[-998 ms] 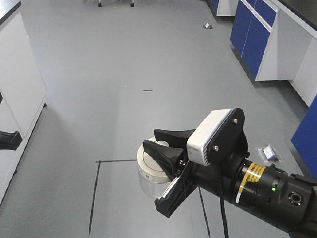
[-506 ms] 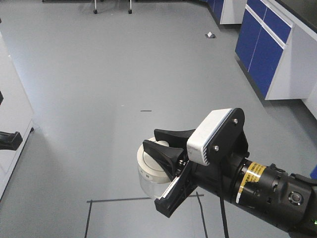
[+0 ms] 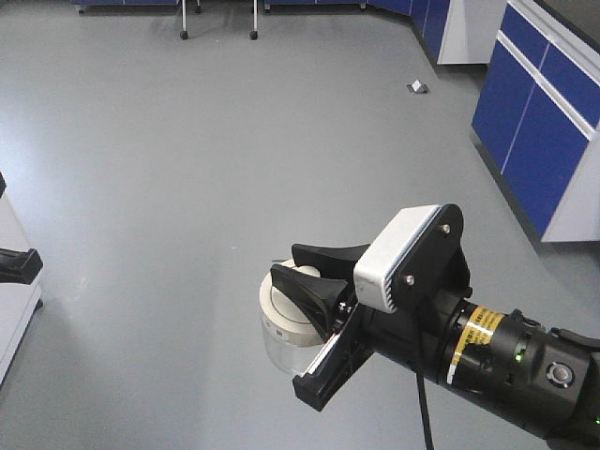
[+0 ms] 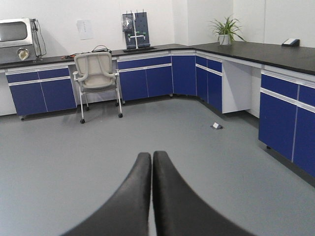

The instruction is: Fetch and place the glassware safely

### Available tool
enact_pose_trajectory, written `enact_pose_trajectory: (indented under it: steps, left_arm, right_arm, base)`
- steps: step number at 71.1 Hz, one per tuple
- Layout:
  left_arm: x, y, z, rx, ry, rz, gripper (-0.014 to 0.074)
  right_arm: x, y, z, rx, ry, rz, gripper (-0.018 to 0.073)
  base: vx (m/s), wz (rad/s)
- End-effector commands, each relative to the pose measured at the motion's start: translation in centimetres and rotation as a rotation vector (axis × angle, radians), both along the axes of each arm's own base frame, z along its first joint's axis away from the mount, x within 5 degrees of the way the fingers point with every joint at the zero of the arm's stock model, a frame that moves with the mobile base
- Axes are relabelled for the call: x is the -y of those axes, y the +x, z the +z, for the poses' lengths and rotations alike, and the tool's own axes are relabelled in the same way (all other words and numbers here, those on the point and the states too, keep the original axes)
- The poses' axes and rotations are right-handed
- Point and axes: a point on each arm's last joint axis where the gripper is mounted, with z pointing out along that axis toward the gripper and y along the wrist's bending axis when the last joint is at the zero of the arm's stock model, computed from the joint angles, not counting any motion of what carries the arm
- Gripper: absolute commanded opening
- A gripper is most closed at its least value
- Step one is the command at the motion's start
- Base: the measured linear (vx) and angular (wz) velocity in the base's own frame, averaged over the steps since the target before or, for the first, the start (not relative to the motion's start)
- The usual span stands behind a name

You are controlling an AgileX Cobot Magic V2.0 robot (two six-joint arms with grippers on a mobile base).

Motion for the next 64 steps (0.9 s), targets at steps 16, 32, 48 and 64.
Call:
enact_pose_trajectory:
  steps: [16, 32, 48, 64]
  left_arm:
    - [0.11, -0.03, 1.64, 0.102, -0.026, -0.011, -0.0007]
    - [0.11, -0.03, 1.64, 0.102, -0.026, -0.011, -0.0007]
    - [0.11, -0.03, 1.64, 0.102, -0.026, -0.011, -0.0007]
    - [0.11, -0.03, 1.64, 0.102, -0.026, -0.011, -0.0007]
  right_arm:
    - [-0.05, -0.19, 2.54, 0.097, 0.121, 0.022, -0.0003]
    - [-0.04, -0.17, 2.49, 0.093, 0.116, 0.020, -0.0003]
    - [-0.04, -0.17, 2.49, 0.093, 0.116, 0.020, -0.0003]
    - [-0.04, -0.17, 2.49, 0.093, 0.116, 0.020, -0.0003]
  base:
    - [0.59, 0.03]
    - [0.62, 0.00]
    - [0.65, -0.04]
    - [0.66, -0.05]
